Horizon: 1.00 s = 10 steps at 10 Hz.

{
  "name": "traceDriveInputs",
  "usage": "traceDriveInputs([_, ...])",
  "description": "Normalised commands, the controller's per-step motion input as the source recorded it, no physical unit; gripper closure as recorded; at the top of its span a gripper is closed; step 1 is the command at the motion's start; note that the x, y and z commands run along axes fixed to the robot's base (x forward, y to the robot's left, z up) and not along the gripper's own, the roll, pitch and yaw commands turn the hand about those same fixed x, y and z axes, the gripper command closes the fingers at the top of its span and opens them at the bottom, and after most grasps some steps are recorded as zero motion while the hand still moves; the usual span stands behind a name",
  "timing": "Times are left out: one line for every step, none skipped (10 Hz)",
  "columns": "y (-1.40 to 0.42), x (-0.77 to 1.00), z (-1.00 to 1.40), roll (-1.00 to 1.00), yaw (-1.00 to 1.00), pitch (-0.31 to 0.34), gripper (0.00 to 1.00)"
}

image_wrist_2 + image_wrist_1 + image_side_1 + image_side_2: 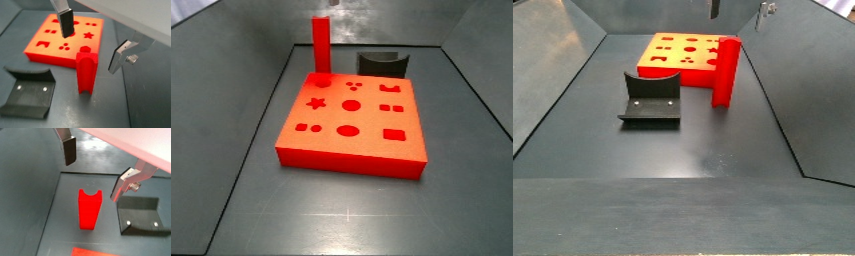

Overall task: Pick up the arch object. Move up. Rotate the arch object. Move to above the board. Insert the arch object.
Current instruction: Rotate the arch object.

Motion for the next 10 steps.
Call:
traceDriveInputs([0.00, 0.03, -0.01, -0.01, 1.00, 0.028, 0.00])
traceDriveInputs([0.00, 0.03, -0.01, -0.01, 1.00, 0.032, 0.00])
traceDriveInputs([0.00, 0.03, -0.01, -0.02, 1.00, 0.035, 0.00])
traceDriveInputs([0.00, 0.03, -0.01, -0.02, 1.00, 0.040, 0.00])
traceDriveInputs([0.00, 0.03, -0.01, -0.02, 1.00, 0.047, 0.00])
traceDriveInputs([0.00, 0.03, -0.01, -0.02, 1.00, 0.052, 0.00])
traceDriveInputs([0.00, 0.03, -0.01, -0.03, 1.00, 0.067, 0.00])
traceDriveInputs([0.00, 0.03, -0.01, -0.04, 0.92, 0.078, 0.00])
traceDriveInputs([0.00, 0.03, 0.00, -0.04, 0.57, 0.077, 0.00])
traceDriveInputs([0.00, 0.03, 0.00, -0.04, 0.37, 0.076, 0.00])
